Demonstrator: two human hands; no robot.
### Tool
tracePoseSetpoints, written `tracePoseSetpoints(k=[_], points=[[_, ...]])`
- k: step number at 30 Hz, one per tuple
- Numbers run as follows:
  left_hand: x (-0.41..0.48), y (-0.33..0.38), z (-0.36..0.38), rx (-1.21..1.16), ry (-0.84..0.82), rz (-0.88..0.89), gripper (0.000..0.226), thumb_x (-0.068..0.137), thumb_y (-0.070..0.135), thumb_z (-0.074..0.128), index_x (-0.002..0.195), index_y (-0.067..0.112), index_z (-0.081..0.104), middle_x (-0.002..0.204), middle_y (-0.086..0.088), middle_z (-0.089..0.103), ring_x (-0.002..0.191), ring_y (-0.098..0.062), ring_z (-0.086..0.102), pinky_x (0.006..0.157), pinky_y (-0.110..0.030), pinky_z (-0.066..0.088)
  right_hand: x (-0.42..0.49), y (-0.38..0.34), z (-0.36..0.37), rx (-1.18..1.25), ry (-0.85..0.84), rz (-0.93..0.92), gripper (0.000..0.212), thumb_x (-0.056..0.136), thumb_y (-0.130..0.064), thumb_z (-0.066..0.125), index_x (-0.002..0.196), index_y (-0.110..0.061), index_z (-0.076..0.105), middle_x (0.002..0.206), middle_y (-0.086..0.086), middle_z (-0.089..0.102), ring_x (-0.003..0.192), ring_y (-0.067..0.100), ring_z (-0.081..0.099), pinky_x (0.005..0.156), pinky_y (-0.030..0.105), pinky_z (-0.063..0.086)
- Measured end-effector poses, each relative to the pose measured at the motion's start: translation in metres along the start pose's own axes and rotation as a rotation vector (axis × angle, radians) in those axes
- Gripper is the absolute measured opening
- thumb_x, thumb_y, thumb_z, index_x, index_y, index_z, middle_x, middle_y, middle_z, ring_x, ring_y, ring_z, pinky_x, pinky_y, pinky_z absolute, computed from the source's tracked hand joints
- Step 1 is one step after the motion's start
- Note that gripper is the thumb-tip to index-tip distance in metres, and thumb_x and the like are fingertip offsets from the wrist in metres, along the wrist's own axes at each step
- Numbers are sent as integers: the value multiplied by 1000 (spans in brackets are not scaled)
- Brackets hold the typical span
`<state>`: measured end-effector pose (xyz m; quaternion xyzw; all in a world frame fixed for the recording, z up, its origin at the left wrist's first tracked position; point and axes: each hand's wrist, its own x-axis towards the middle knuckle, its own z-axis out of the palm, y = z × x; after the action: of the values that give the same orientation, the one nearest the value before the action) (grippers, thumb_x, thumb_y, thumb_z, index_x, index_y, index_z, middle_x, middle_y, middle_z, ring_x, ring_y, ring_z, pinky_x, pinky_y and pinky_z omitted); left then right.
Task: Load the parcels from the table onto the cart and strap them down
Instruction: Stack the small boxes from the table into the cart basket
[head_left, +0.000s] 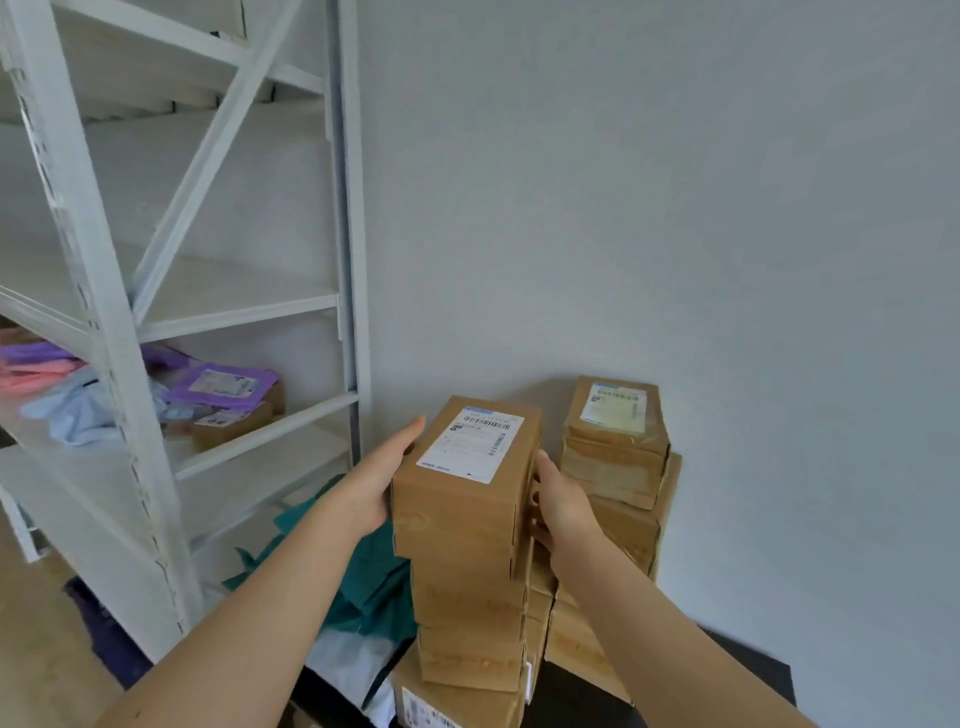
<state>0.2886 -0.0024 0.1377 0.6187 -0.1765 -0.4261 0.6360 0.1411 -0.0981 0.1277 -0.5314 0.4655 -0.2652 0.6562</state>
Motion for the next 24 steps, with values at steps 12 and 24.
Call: tracePoseSetpoints(k=[12, 24], points=[[-10, 23, -1, -171, -124, 109, 27, 88, 41, 61, 101, 19, 70, 92, -8, 73, 80, -24, 66, 77, -38, 52, -13, -12, 20, 104, -86, -154, 66, 70, -79, 43, 125, -43, 54, 121, -9, 62, 109, 16, 59, 95, 38, 45], [-36, 23, 39, -204, -374, 215, 19, 84, 43, 62, 88, 28, 72, 90, -2, 75, 83, -21, 70, 77, -38, 55, -54, -14, -41, 191, -143, -250, 48, 74, -57, 61, 115, -34, 65, 113, -1, 70, 114, 25, 61, 102, 46, 45]])
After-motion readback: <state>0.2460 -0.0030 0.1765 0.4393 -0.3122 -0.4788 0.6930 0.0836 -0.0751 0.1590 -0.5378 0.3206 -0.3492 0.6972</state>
